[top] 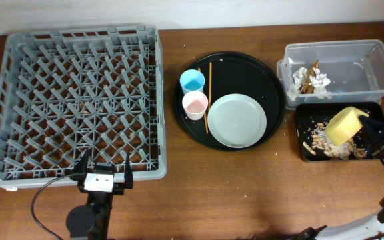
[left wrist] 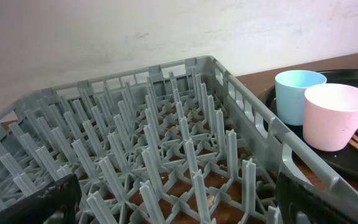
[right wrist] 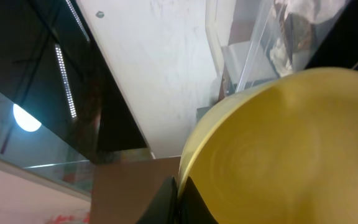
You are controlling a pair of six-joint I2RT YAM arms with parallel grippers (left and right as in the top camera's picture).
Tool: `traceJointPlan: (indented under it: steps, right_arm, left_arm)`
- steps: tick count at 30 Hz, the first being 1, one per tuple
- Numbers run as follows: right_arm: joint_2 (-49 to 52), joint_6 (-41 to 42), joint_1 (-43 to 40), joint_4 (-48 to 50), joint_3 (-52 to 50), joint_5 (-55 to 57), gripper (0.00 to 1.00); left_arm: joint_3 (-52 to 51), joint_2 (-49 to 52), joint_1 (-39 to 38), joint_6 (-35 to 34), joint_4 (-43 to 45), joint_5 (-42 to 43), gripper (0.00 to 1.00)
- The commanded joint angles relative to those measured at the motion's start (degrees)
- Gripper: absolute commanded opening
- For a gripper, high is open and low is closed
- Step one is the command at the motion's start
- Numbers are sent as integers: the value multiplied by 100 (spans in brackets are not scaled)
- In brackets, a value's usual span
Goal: Sort waste into correct bins and load items into the dishwasher rack
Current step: 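Carry the yellow bowl right and tip shells onto the black tray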
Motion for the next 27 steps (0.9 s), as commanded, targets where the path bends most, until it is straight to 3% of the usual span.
traceJointPlan:
  steps: [1,17,27]
  right_arm:
    - [9,-295,-42,136,-33,-111,4]
    - [-144,-929,-35,-424,-31,-42,4]
    - [-1567,-916,35,-1150,496,1864,4]
  left_arm:
    - [-31,-33,9,92,-9,59,99]
    - [-31,-33,9,92,-9,61,99]
    - [-31,-33,9,92,-9,59,99]
